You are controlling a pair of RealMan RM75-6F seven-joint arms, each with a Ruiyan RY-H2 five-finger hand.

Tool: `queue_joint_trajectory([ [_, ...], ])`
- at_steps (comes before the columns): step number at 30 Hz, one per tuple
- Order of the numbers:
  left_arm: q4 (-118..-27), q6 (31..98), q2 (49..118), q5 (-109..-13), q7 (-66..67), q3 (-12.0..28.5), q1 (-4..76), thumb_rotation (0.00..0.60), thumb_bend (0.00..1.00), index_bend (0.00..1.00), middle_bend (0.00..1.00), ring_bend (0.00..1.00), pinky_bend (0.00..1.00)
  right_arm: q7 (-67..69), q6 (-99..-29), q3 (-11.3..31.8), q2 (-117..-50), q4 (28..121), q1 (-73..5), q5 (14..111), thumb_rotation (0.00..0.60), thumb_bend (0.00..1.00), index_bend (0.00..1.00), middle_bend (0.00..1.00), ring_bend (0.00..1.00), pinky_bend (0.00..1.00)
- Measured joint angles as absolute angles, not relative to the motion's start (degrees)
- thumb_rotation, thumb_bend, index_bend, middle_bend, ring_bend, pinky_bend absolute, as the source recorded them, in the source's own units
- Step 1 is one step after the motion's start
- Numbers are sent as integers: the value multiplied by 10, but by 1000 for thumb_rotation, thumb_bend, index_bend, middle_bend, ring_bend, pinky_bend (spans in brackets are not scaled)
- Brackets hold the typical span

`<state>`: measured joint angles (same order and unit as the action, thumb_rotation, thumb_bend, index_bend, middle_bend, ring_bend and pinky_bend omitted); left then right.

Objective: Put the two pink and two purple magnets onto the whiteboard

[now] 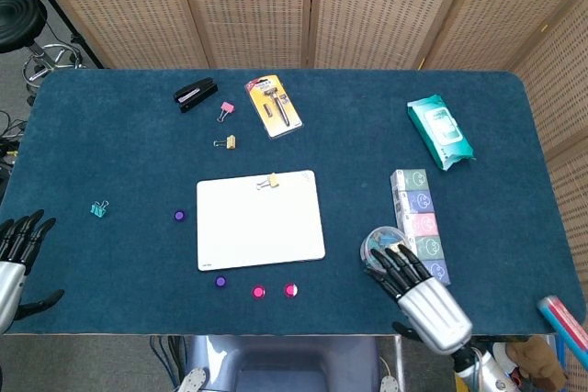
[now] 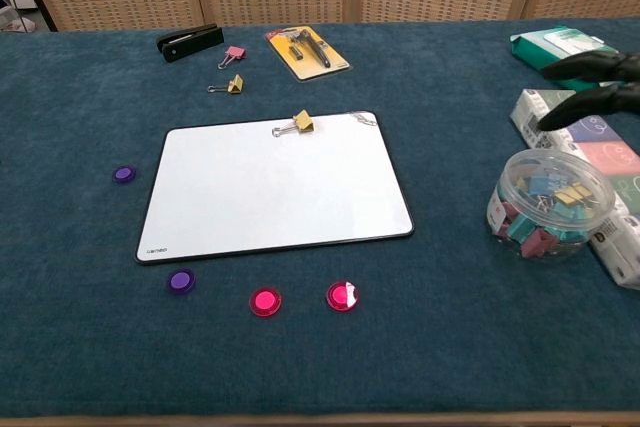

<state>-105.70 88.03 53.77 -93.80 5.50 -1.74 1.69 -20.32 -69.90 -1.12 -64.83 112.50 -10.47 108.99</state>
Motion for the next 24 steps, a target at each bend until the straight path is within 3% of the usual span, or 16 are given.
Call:
queue_joint_trajectory([
  [5, -1057, 878, 534, -936, 47, -17, 18, 600, 8, 0, 0, 0, 0, -267, -624, 8, -702, 1150, -143, 1036, 600, 9, 247, 0, 0, 0],
  [10, -1057, 875, 533, -934, 45, -16, 20, 600, 8, 0, 0, 0, 0, -332, -570, 30, -762, 1158, -177, 966, 600, 102, 288, 0, 0, 0],
  [13, -1057, 873, 533, -931, 43, -16, 21, 600, 8, 0, 0, 0, 0, -363, -550, 43, -795, 1156, -193, 927, 600, 131, 286, 0, 0, 0],
  [17, -1058, 868, 532, -927, 39, -15, 23, 600, 8, 0, 0, 0, 0, -410, -535, 58, -833, 1145, -211, 865, 600, 250, 285, 0, 0, 0],
  [24, -1058, 864, 529, -924, 35, -14, 25, 600, 8, 0, 0, 0, 0, -491, -526, 71, -890, 1120, -243, 757, 600, 265, 304, 0, 0, 0],
])
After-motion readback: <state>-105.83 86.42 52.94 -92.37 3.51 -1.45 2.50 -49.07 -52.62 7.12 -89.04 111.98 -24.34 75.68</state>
